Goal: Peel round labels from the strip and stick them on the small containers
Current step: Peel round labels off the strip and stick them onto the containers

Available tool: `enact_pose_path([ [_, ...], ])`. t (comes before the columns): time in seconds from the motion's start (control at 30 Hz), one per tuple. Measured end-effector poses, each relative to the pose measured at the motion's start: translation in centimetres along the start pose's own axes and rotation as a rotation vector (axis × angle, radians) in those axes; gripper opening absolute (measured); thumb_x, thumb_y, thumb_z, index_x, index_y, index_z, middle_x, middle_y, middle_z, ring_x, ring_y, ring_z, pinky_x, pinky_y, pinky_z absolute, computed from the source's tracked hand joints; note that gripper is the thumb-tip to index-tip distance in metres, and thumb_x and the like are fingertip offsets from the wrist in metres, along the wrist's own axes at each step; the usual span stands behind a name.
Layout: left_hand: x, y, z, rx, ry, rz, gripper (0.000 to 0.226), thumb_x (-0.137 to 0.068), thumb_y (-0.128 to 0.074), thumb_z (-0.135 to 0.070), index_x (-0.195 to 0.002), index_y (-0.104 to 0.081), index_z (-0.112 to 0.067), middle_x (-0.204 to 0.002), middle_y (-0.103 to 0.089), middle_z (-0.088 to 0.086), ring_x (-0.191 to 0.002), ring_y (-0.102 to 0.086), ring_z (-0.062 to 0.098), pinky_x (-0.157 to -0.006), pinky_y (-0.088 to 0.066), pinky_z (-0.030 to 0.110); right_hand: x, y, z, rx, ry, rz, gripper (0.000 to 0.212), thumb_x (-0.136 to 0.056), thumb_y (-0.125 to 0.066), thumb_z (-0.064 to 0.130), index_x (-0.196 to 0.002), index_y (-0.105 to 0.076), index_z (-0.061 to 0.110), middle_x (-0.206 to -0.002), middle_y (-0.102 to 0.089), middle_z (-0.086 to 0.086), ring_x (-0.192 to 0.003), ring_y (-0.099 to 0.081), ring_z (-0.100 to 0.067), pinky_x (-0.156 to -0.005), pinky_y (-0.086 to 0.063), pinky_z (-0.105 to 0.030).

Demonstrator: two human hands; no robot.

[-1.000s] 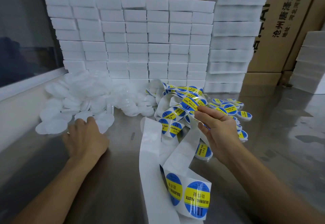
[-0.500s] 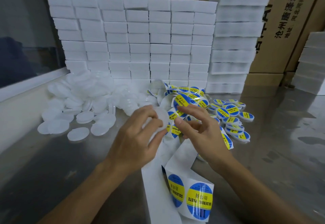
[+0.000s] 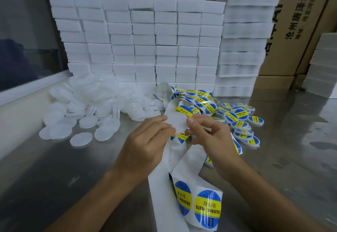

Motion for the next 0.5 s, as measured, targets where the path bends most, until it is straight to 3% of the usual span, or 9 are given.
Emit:
enact_pose_path([
  [0.07,0.0,0.1,0.0,0.061,0.092,-0.050,0.012,-0.081,-0.068,0.006,-0.092,-0.073,0.002,-0.089,-0.071,0.012,-0.090,-0.067,0.021,-0.083,-0.053,0.028,-0.2,0.1,-0.2,0.033,0.010,-0.056,0.019,-0.085,-0.070,0.029,-0.102,-0.074,0.020,-0.088,-0.072,0.008,-0.071,-0.070,-0.008,-0.059,-0.052,-0.021],
  [0.13,0.0,0.1,0.2,0.160,0.243,-0.105,0.012,-0.081,-0.070,0.000,-0.092,-0.074,-0.001,-0.089,-0.072,0.003,-0.085,-0.065,0.009,-0.080,-0.051,0.017,-0.5,0.6,-0.7,0.074,0.049,-0.147,0.030,-0.089,-0.069,0.018,-0.119,-0.065,0.022,-0.083,-0.072,0.004,-0.069,-0.067,-0.006,-0.062,-0.051,-0.018],
  [0.2,-0.1,0.1,0.3,0.327,0.529,-0.154,0.016,-0.081,-0.073,-0.002,-0.092,-0.075,-0.013,-0.086,-0.071,-0.010,-0.081,-0.066,0.001,-0.076,-0.049,0.010,-0.9,1.2,-1.0,0.090,0.067,-0.218,0.039,-0.088,-0.070,0.011,-0.126,-0.061,0.018,-0.079,-0.072,0.004,-0.069,-0.065,0.000,-0.065,-0.050,-0.014],
  [0.27,-0.1,-0.3,0.5,0.580,0.892,-0.185,0.026,-0.080,-0.074,0.000,-0.085,-0.073,-0.025,-0.076,-0.073,-0.016,-0.075,-0.068,-0.001,-0.072,-0.050,0.009,-1.3,1.8,-1.1,0.105,0.060,-0.266,0.034,-0.086,-0.072,0.010,-0.120,-0.067,0.012,-0.083,-0.073,0.008,-0.073,-0.067,0.002,-0.068,-0.051,-0.011],
  [0.33,0.0,-0.6,0.9,0.809,1.151,-0.229,0.027,-0.079,-0.074,0.004,-0.081,-0.073,-0.023,-0.073,-0.075,-0.008,-0.071,-0.071,0.009,-0.067,-0.054,0.014,-1.5,2.1,-1.1,0.112,0.057,-0.292,0.022,-0.084,-0.074,0.011,-0.106,-0.073,0.014,-0.085,-0.074,0.014,-0.078,-0.070,0.001,-0.069,-0.052,-0.011],
  [0.43,0.0,-0.5,1.3,1.050,1.354,-0.267,0.018,-0.079,-0.071,0.005,-0.085,-0.072,-0.012,-0.077,-0.076,0.006,-0.069,-0.072,0.019,-0.063,-0.056,0.019,-1.6,2.3,-0.9,0.096,0.070,-0.316,0.016,-0.084,-0.075,0.012,-0.085,-0.073,0.028,-0.078,-0.075,0.012,-0.075,-0.070,-0.003,-0.065,-0.052,-0.013],
  [0.5,0.0,-0.5,1.3,1.138,1.414,-0.274,0.014,-0.079,-0.071,0.004,-0.086,-0.072,-0.008,-0.080,-0.076,0.010,-0.070,-0.073,0.021,-0.063,-0.057,0.022,-1.6,2.4,-0.8,0.105,0.076,-0.329,0.017,-0.085,-0.074,0.014,-0.081,-0.071,0.030,-0.077,-0.074,0.010,-0.073,-0.069,-0.002,-0.062,-0.051,-0.013],
])
Point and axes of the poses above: each hand's wrist, its own x-axis away from the middle knuckle, its own y-axis out of the back of the hand, z = x × y, the point moved 1 cm from there along -x, towards the middle knuckle
